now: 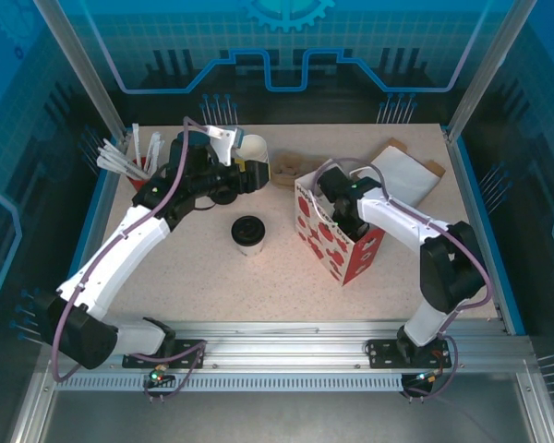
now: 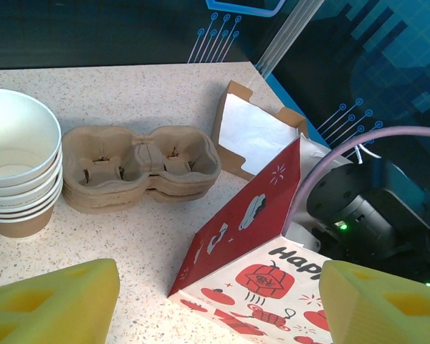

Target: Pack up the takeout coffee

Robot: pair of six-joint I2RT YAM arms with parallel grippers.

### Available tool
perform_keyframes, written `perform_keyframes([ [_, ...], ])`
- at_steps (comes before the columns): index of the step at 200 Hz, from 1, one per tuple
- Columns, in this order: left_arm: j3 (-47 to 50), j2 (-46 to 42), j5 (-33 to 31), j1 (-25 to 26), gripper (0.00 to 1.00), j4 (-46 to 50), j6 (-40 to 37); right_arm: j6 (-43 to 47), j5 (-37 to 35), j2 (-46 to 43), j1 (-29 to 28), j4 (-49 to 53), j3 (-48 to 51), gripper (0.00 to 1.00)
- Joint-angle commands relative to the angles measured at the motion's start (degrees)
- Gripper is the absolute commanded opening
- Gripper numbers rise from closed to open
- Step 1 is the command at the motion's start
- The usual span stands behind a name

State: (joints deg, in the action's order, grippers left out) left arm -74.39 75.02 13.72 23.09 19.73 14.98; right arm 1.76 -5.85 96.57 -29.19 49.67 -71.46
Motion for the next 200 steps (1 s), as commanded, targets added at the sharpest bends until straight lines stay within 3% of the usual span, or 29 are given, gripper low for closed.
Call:
perform_keyframes([
  [1,1.3,-1.5,-0.2,0.0,0.75,-0.9,0.4,1.1,3.2,0.6,-0.4,-5.9,2.1,0.29],
  [82,3.0,-2.4,-0.6,0.1,0.75,-1.1,0.3,1.6,0.8,5.3,-3.1,-9.6,2.1,0.37],
  [144,4.8,-3.6,-0.7,0.1,0.75,-1.1,0.7,2.1,-0.1,-1.0,-3.1,-4.2,-1.5,0.64],
  [154,5.0,-3.7,-0.8,0.1,0.75,-1.1,0.7,2.2,-0.2,-1.6,-3.0,-3.4,-2.2,0.74],
  [200,5.7,-4.1,-1.0,0.1,0.76,-0.7,0.5,2.4,0.1,-3.8,-2.9,-0.7,-5.6,0.79],
])
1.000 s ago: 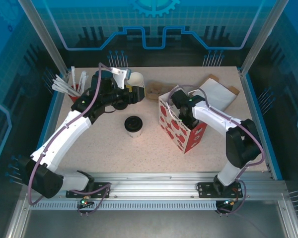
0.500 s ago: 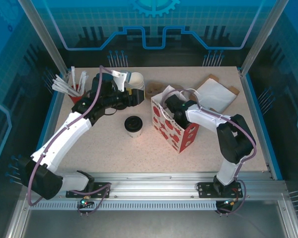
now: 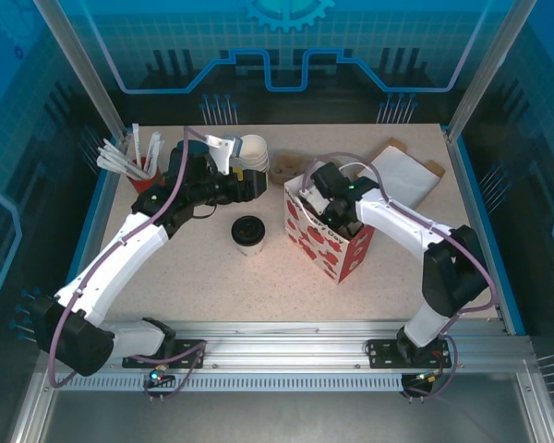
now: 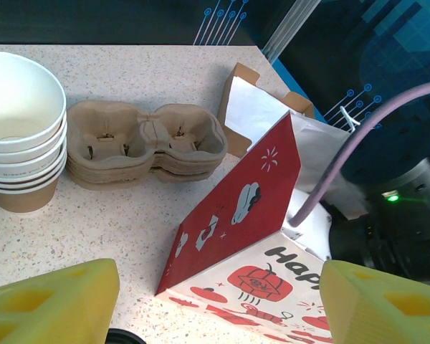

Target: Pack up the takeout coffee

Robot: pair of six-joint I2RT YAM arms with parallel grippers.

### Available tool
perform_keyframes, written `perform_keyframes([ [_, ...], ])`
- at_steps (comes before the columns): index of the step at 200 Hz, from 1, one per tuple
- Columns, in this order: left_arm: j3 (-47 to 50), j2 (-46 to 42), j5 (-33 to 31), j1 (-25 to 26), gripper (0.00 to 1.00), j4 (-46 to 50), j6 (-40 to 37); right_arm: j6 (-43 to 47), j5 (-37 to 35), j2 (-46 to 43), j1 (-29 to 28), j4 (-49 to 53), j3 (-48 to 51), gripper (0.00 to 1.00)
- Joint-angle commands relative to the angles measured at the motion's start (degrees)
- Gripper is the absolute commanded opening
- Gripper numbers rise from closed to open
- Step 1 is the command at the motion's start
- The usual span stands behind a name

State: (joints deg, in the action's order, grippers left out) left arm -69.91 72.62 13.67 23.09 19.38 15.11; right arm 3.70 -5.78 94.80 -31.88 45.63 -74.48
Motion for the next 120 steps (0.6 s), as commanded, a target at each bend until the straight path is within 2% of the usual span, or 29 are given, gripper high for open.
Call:
perform_keyframes([
  [1,1.2,-1.7,-0.9,0.1,0.76,-0.4,0.4,0.5,0.0,-2.1,-0.2,3.4,-2.6,0.79],
  [120,3.1,-3.6,-1.4,0.0,0.76,-0.9,1.5,-1.7,2.7,-10.3,3.1,7.8,-21.1,0.79],
])
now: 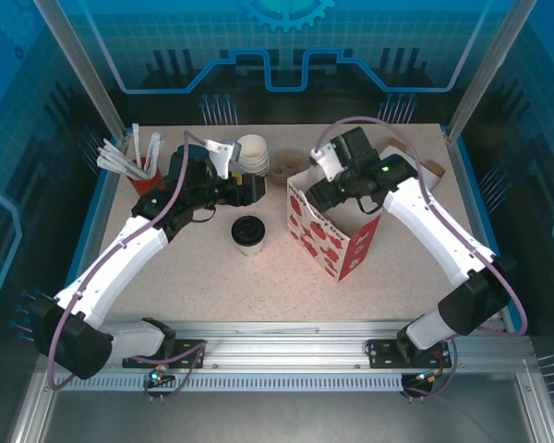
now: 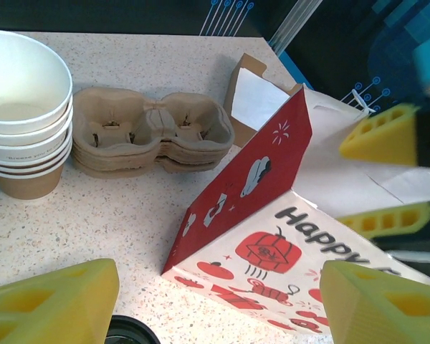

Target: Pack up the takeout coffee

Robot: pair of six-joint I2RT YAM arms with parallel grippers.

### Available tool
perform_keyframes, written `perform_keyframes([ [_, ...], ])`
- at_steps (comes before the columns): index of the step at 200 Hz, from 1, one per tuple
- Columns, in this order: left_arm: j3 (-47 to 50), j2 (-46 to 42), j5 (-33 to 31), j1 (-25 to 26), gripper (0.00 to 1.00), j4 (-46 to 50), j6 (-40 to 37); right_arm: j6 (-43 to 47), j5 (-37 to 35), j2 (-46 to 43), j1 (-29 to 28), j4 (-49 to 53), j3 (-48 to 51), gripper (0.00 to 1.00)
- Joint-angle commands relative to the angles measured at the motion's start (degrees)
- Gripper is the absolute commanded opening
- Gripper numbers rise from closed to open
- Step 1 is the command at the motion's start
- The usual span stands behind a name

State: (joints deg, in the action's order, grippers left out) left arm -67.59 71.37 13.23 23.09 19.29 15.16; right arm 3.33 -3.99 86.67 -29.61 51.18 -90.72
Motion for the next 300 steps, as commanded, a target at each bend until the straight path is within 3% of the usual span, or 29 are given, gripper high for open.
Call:
perform_keyframes([
  [1,0.8,-2.4,-0.9,0.0,0.76,-0.8,1.4,-1.3,0.9,-2.2,0.9,2.3,-5.1,0.78],
  [43,4.2,-6.2,-1.1,-1.1,0.77,-1.2,3.8,-4.7,-0.7,-5.8,-0.3,-0.5,-12.3,0.79],
  [72,8.1,-11.4,-1.3,-4.4,0.77,0.7,7.1,-3.3,1.9,-5.9,-9.0,-4.3,-13.3,0.82],
  [112,14.0,-20.1,-0.7,-15.2,0.82,6.9,11.7,-1.7,-1.3,9.9,-21.7,3.8,-24.8,0.83],
  [146,18.4,-25.3,1.4,-24.7,0.86,12.8,12.5,-2.1,-2.3,24.2,-24.4,11.6,-35.4,0.9],
  [181,22.4,-28.0,6.3,-33.2,0.88,13.7,12.5,-2.4,-2.4,32.0,-24.8,14.7,-39.2,0.9],
  [223,22.8,-27.0,7.6,-33.7,0.88,13.9,10.0,-3.3,-3.7,37.3,-23.5,18.9,-39.9,0.92],
  [300,21.2,-24.5,12.2,-33.7,0.87,14.7,7.6,-3.3,0.3,42.7,-21.9,22.0,-42.3,0.94],
])
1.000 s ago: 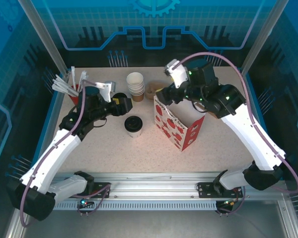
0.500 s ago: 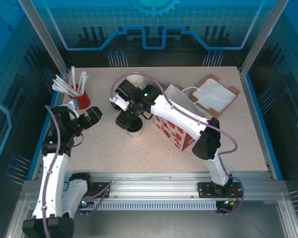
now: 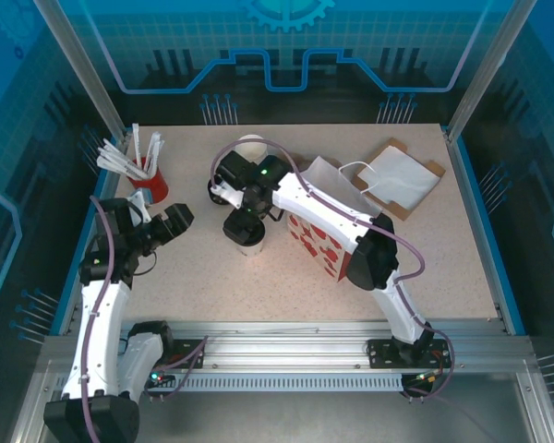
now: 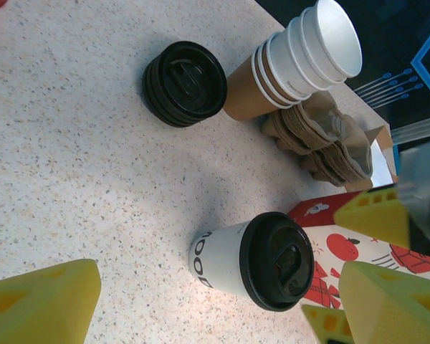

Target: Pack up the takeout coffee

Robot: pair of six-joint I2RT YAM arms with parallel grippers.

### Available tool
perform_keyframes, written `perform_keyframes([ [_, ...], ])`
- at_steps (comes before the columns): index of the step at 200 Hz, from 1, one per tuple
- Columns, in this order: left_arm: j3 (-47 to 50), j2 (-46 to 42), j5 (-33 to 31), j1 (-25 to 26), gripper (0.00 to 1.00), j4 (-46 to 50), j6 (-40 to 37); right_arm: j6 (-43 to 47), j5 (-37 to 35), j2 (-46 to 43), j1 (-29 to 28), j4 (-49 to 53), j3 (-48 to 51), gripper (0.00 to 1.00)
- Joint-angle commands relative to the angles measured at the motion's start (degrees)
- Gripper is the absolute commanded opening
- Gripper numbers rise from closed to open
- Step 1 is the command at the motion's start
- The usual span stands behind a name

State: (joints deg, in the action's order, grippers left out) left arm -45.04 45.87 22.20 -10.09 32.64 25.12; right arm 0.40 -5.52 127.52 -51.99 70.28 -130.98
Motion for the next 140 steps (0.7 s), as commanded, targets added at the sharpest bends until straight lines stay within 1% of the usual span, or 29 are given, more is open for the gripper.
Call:
perform_keyframes([
  [1,-1.4,1.0,3.3,-0.5,0.87,1.4,-2.5,-0.3,1.8,1.9,0.5,2.9,-2.0,0.94],
  [38,-1.4,1.3,3.4,-0.5,0.88,1.6,-3.0,-0.4,2.0,3.3,0.5,3.2,-2.4,0.93],
  [78,-1.0,1.3,3.9,-0.5,0.87,1.1,-3.0,-0.3,1.9,4.4,0.5,3.9,-3.4,0.89],
  [140,-0.6,1.3,4.8,-0.5,0.87,0.6,-2.8,-0.1,0.9,5.4,-0.1,5.1,-4.8,0.82],
])
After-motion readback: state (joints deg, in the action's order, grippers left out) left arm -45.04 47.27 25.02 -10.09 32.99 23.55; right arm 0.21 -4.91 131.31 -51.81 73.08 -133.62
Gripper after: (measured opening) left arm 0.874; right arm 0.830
